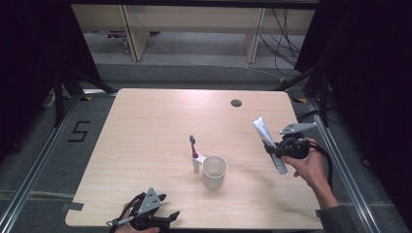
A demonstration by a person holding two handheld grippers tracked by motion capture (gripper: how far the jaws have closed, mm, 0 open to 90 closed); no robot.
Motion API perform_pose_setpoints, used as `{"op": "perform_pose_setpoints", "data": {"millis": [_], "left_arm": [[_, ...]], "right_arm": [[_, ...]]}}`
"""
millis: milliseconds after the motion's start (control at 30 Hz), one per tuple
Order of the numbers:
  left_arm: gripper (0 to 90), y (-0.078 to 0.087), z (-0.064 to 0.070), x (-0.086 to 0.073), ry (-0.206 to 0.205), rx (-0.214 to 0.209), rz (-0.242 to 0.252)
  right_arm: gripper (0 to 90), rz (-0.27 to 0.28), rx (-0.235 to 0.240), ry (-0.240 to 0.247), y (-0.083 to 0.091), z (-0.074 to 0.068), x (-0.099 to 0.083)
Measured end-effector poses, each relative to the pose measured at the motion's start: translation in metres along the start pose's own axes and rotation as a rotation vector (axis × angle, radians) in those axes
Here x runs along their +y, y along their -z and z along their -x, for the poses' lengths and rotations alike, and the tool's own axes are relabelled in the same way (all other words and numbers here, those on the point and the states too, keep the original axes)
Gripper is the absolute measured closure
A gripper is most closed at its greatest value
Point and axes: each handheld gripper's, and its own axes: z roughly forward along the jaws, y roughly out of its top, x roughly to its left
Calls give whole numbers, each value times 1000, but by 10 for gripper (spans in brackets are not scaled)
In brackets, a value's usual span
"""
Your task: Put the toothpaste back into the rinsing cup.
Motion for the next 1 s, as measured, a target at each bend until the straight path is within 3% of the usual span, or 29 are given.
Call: {"op": "perform_pose_setpoints", "data": {"millis": [100,133,267,300,333,400,433,533,567,667,700,900,933,1000], "left_arm": [[267,1,-2,1,-18,13,-13],[268,1,-3,1,-16,10,-9],[266,2,-3,1,-18,15,-13],[266,2,-3,1,-5,13,-8],[266,1,-3,0,-11,21,-6],[266,2,-3,0,-8,13,-4],[266,1,-5,0,-5,15,1],[265,2,-4,0,-2,19,0],[265,2,-5,0,-2,11,4],[266,2,-5,1,3,19,-3],[266,2,-5,0,5,15,5],[265,3,-6,0,-14,25,-1],[265,3,-6,0,-13,27,-5],[266,2,-5,0,10,20,18]], "right_arm": [[770,36,17,-2,2,-2,4],[770,94,35,-9,0,-5,5],[770,158,28,-11,-4,-11,8],[770,167,20,17,-5,-10,9],[770,203,31,-5,-8,-13,9],[770,204,49,-19,-10,-16,10],[770,218,31,1,-10,-17,11],[771,254,39,2,-12,-21,15],[771,252,47,-14,-11,-24,16],[772,297,59,11,-11,-27,22],[772,326,85,-2,-12,-31,25],[772,354,130,-9,-13,-44,33],[772,375,127,13,-14,-45,34],[772,377,157,-8,-15,-52,37]]}}
